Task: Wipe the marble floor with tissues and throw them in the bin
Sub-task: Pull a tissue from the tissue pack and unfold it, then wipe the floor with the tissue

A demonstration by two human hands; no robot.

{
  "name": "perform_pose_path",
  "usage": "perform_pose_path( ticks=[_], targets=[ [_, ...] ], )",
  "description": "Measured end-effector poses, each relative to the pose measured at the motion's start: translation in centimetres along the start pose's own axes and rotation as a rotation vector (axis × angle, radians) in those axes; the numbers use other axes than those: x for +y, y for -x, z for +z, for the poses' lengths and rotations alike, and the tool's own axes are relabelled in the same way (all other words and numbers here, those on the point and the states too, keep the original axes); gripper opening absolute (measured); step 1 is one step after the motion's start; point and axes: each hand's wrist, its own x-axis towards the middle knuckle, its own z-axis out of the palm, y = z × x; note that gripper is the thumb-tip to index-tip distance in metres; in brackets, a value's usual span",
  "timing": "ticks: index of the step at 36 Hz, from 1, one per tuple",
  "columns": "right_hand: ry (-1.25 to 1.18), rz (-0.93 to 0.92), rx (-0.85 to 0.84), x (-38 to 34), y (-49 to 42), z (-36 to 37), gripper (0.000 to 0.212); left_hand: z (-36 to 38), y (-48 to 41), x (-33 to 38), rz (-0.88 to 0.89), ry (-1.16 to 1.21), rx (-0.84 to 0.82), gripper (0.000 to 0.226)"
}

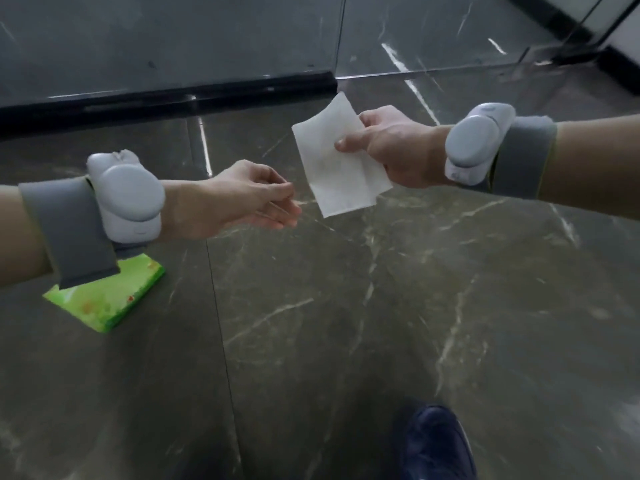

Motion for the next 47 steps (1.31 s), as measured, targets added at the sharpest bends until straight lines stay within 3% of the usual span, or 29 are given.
perform_pose_path(
  ticks=[5, 8, 10, 12, 16, 22, 30, 35, 47],
  targets=[
    [0.071, 0.046, 0.101, 3.3, -0.8, -4.0, 0.024, 0.8, -2.0, -1.2, 0.000, -0.149, -0.044, 0.022],
    [0.414, -0.135, 0.190, 4.4, -0.7, -7.1, 0.009, 0.5, -3.7, -1.4, 0.047, -0.346, -0.063, 0.016],
    [0.805, -0.331, 0.231, 5.3, -0.8, -8.9, 0.021, 0.1, -4.9, -1.1, 0.107, -0.618, -0.057, 0.012],
    [1.045, -0.430, 0.190, 6.9, -0.9, -10.0, 0.022, 0.2, -5.8, -1.1, 0.188, -0.904, -0.043, 0.014],
    [1.129, -0.371, 0.105, 11.9, -1.1, -11.5, 0.042, 1.5, -8.1, -4.0, 0.298, -1.248, 0.050, 0.018],
    [1.153, -0.164, 0.132, 16.8, -3.1, -13.0, 0.041, 4.9, -9.1, -10.6, 0.180, -1.034, 0.211, 0.026],
    [1.026, -0.271, 0.404, 15.7, -6.3, -11.9, 0.039, 5.0, -8.3, -15.7, 0.248, -0.993, 0.423, 0.031],
    [0.917, -0.186, 0.414, 16.8, -9.4, -8.1, 0.045, 4.3, -8.8, -17.5, 0.245, -0.974, 0.489, 0.028],
    [0.850, -0.176, 0.153, 21.5, -11.9, -1.9, 0.071, 5.1, -9.3, -20.8, 0.272, -0.966, 0.572, 0.036]
  ],
)
